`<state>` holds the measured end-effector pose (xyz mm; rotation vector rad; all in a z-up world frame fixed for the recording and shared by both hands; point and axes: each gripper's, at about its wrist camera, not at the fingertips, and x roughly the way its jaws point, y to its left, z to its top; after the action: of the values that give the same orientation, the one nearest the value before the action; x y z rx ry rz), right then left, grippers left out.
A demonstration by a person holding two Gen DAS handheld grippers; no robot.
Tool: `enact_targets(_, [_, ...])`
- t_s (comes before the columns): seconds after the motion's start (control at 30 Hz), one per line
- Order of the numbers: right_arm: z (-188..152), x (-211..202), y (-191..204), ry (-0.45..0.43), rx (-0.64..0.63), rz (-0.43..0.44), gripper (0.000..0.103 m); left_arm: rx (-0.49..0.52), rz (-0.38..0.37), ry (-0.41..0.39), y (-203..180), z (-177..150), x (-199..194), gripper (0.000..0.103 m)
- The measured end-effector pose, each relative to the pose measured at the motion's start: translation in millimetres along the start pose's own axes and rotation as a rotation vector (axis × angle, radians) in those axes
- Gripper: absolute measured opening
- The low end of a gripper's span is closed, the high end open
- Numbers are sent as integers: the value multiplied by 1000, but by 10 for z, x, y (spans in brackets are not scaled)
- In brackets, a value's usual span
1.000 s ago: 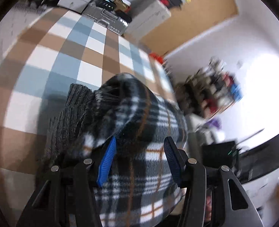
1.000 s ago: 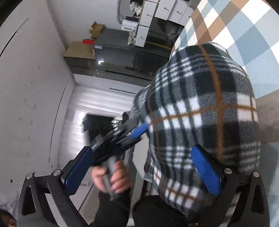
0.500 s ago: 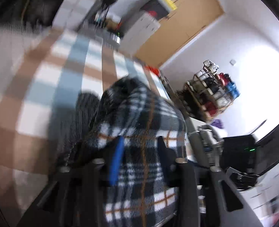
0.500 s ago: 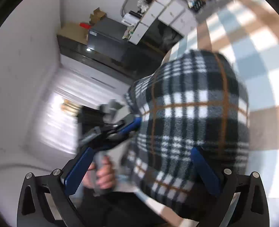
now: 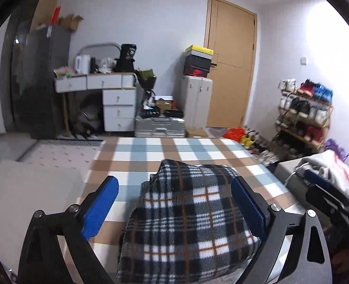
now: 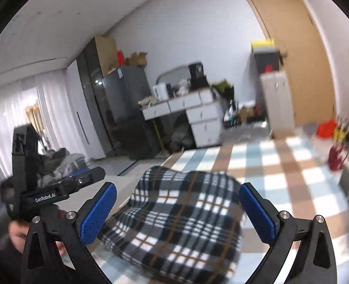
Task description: Fold large clothes
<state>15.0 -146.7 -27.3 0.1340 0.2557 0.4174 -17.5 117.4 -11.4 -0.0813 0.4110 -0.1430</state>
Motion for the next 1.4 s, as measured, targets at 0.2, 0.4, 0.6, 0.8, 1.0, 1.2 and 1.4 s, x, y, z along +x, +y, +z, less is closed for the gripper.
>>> enact_targets(0.2, [-118, -227, 172, -70, -100, -93, 103, 14, -6, 1, -80, -84, -11, 93])
enact_targets(0.4, [-152, -78, -8, 6, -14, -71, 103, 56, 97, 72, 3, -127, 262, 94])
enact_targets(0.6, [-299, 610, -673, 305, 262, -36, 103, -73, 42, 392, 586, -369, 1132, 93])
enact_targets(0.8, [-538, 1330, -1216, 584, 439, 62, 103, -206, -150, 560, 901, -427, 1572, 99])
enact_targets(1.0, [-671, 1675, -1461, 674, 625, 259, 103, -288, -344, 682, 1092, -466, 1793, 100])
enact_targets(1.2, [-784, 1921, -1488, 769, 683, 393, 103, -505, -574, 883, 1202, -747, 2026, 99])
enact_targets(1.4, [-892, 2025, -1513, 827, 720, 476, 103, -485, -611, 927, 841, -731, 1985, 100])
